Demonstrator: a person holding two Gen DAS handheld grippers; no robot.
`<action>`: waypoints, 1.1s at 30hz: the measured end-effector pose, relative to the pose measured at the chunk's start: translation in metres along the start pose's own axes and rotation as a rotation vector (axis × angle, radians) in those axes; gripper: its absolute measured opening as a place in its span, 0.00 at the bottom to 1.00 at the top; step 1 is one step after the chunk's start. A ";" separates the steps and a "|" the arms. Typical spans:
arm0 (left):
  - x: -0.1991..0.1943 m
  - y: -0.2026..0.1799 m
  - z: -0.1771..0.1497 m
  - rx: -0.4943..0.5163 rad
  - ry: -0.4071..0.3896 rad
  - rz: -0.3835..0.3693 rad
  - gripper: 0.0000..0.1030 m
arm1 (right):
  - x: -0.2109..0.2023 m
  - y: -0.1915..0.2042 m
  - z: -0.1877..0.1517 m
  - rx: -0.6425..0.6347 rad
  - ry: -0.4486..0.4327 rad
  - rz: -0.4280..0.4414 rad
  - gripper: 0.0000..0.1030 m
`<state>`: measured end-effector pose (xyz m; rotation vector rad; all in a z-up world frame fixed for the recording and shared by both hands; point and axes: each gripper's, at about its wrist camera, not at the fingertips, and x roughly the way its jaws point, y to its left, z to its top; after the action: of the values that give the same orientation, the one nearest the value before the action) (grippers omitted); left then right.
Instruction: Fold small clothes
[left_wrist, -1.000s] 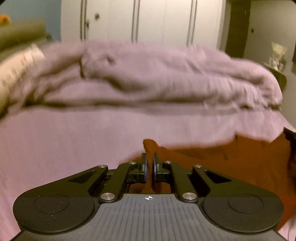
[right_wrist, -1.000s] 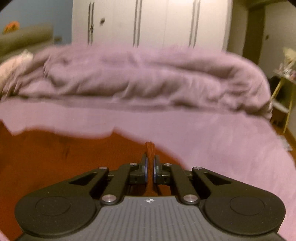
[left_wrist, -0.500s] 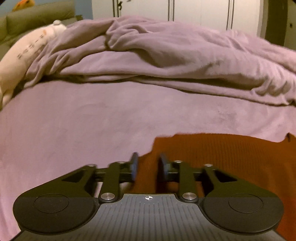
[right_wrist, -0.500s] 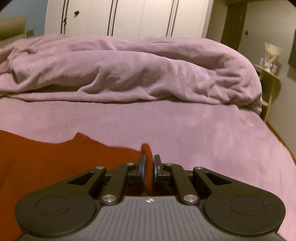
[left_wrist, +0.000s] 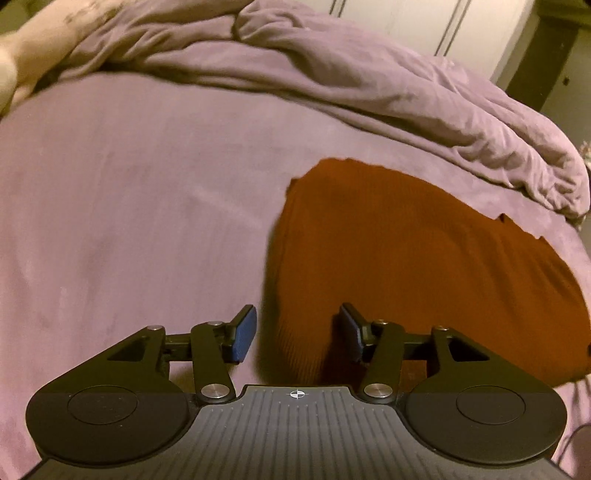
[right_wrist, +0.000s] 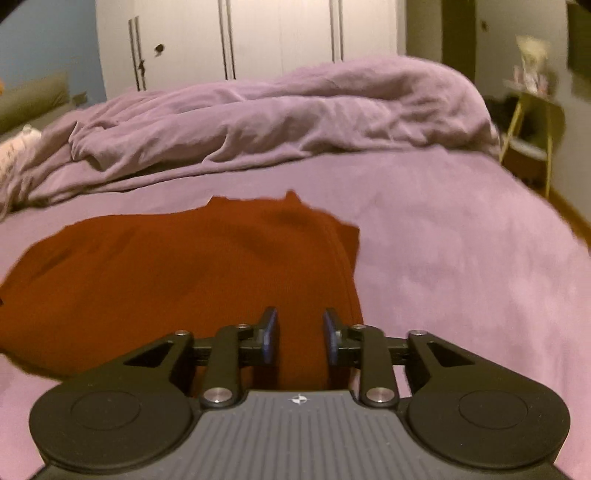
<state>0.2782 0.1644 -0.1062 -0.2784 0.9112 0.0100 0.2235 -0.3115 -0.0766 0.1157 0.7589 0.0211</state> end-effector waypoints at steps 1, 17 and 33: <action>-0.003 0.003 -0.001 -0.022 0.005 -0.020 0.53 | -0.004 -0.001 -0.004 0.009 0.002 -0.002 0.32; 0.023 0.033 -0.015 -0.386 0.158 -0.350 0.57 | -0.012 0.008 -0.024 0.166 0.060 0.064 0.49; -0.013 -0.004 0.013 -0.139 -0.031 -0.102 0.16 | -0.009 0.010 -0.025 0.162 0.051 0.048 0.49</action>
<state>0.2809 0.1656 -0.0873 -0.4527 0.8659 -0.0162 0.2002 -0.2999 -0.0878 0.2884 0.8087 0.0085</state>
